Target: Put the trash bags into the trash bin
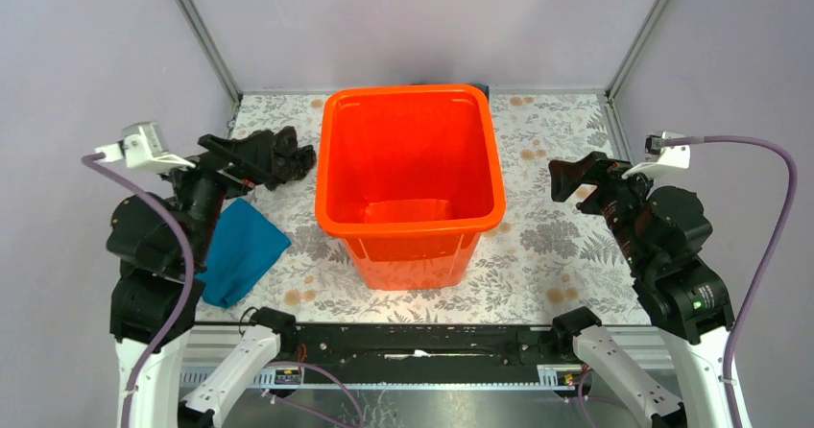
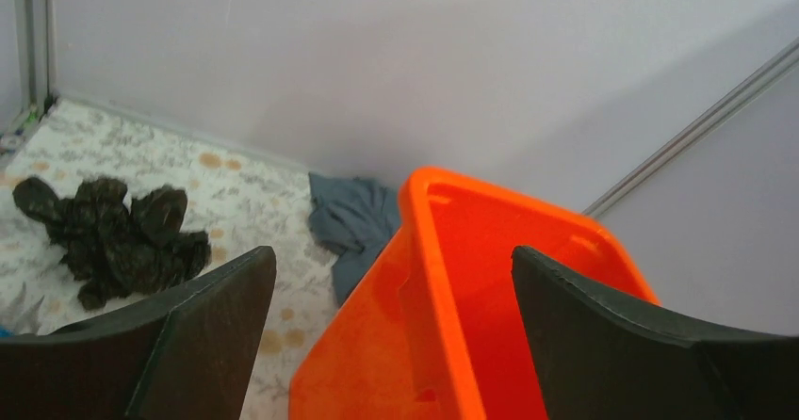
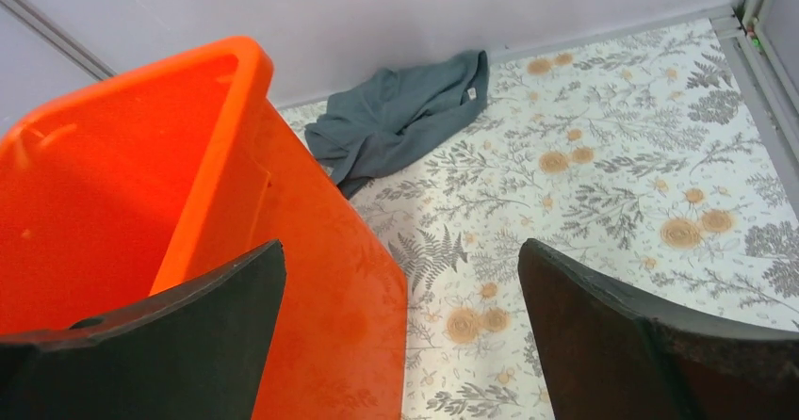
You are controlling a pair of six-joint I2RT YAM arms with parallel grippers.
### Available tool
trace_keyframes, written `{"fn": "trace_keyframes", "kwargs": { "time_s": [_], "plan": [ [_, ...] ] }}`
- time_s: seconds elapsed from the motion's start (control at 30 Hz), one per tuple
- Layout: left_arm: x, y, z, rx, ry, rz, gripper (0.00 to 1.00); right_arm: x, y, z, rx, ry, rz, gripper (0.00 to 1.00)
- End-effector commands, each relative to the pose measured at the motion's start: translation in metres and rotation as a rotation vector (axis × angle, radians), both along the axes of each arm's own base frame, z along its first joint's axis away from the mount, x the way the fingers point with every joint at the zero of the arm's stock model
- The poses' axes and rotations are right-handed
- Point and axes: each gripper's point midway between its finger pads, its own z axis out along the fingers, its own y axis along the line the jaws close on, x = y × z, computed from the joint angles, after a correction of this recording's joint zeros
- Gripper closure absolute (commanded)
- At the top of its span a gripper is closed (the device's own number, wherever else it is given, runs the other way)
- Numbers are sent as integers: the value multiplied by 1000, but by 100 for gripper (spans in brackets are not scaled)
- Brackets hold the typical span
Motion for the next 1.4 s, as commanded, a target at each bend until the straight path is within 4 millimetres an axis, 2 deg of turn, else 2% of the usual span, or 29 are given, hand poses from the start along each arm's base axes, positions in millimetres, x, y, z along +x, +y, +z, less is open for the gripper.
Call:
{"fn": "trace_keyframes", "kwargs": {
  "time_s": [0.0, 0.17, 0.23, 0.33, 0.5, 0.57, 0.63, 0.77, 0.87, 0.97, 1.13, 1.27, 1.37],
  "plan": [
    [15, -4, -42, 46, 96, -3, 1, -1, -9, 1, 9, -1, -49, 0],
    [38, -3, -113, 108, 267, 33, 1, -3, 3, 1, -2, -38, 28, 0],
    [44, 2, -133, 115, 313, 70, 1, -6, 12, 2, -4, -61, 87, 0],
    [49, 14, -156, 99, 358, 147, 1, -15, 28, 5, -19, -93, 195, 0],
    [61, 27, -187, 29, 448, 195, 1, -19, 23, 5, -31, -106, 184, 0],
    [69, 27, -205, -22, 504, 155, 1, -20, 22, 6, -33, -108, 181, 0],
    [77, 17, -218, -115, 522, 51, 1, -22, 21, 7, -31, -114, 180, 0],
    [79, -15, -247, -386, 544, -235, 1, -26, 17, 7, -21, -127, 162, 0],
    [73, -37, -253, -564, 502, -462, 4, -28, 13, 7, -13, -145, 141, 0],
    [61, -52, -263, -639, 499, -601, 6, -28, 9, 6, -15, -161, 125, 0],
    [51, -58, -285, -647, 542, -648, 4, -24, 14, 0, -14, -143, 141, 0],
    [45, -67, -288, -682, 544, -715, 3, -22, 17, -4, -7, -137, 150, 0],
    [41, -81, -293, -677, 565, -759, 1, -22, 17, -5, -5, -136, 152, 0]
  ]
}}
